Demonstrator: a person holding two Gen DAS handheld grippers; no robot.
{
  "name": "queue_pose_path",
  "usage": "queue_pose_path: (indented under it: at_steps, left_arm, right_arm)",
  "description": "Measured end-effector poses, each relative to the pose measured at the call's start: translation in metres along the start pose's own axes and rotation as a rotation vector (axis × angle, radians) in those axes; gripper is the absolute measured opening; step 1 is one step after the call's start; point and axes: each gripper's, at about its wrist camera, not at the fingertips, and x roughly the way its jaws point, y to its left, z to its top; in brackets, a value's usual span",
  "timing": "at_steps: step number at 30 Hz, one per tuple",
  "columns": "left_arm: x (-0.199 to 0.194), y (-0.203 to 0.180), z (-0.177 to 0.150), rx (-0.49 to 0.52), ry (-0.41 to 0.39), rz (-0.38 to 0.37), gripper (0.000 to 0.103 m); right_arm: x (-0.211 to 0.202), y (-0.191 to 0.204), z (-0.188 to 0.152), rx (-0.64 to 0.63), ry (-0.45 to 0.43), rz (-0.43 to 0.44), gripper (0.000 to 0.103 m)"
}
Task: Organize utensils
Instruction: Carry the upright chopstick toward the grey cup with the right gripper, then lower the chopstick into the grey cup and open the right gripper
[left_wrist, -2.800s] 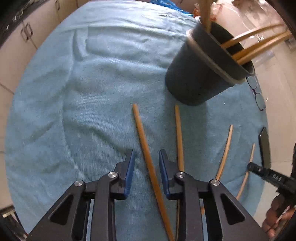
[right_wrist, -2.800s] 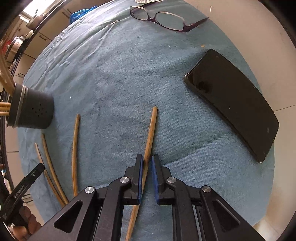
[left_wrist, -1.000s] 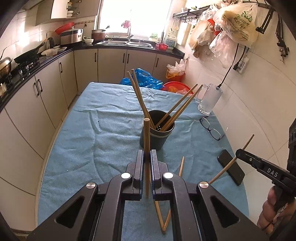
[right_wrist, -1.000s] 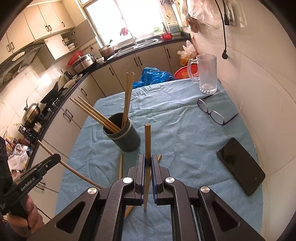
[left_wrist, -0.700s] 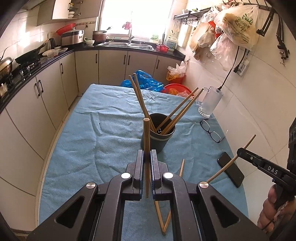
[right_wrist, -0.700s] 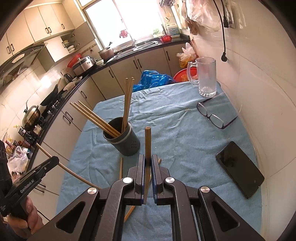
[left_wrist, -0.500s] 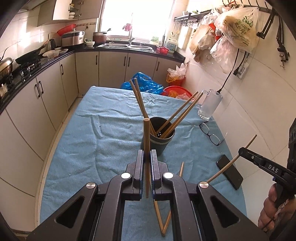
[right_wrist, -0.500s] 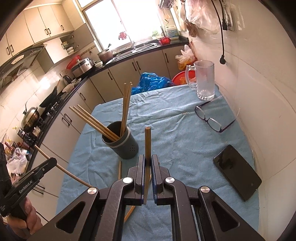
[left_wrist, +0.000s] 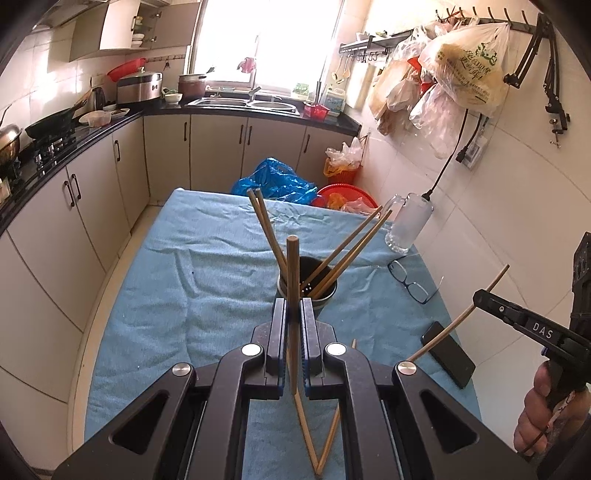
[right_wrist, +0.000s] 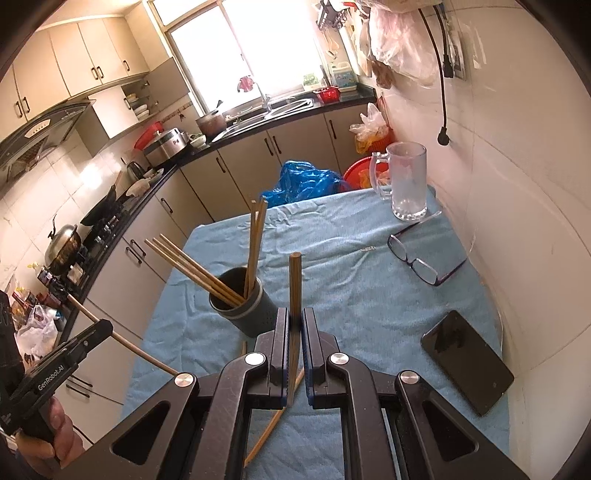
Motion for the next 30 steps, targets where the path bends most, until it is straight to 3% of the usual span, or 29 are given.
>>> queue_pose_path:
  at_steps: [17, 30]
  left_arm:
    - [-0.015, -0.007, 0.034, 0.009, -0.060, -0.026, 0.006]
    - [-0.020, -0.009, 0.087, 0.005, -0.132, -0.039, 0.006]
  right_arm:
    - [-0.009, 0.012, 0.032, -0.010, -0.032, 0.045, 0.007]
    - [-0.007, 0.042, 0.089, -0.001, -0.105, 0.093, 0.007]
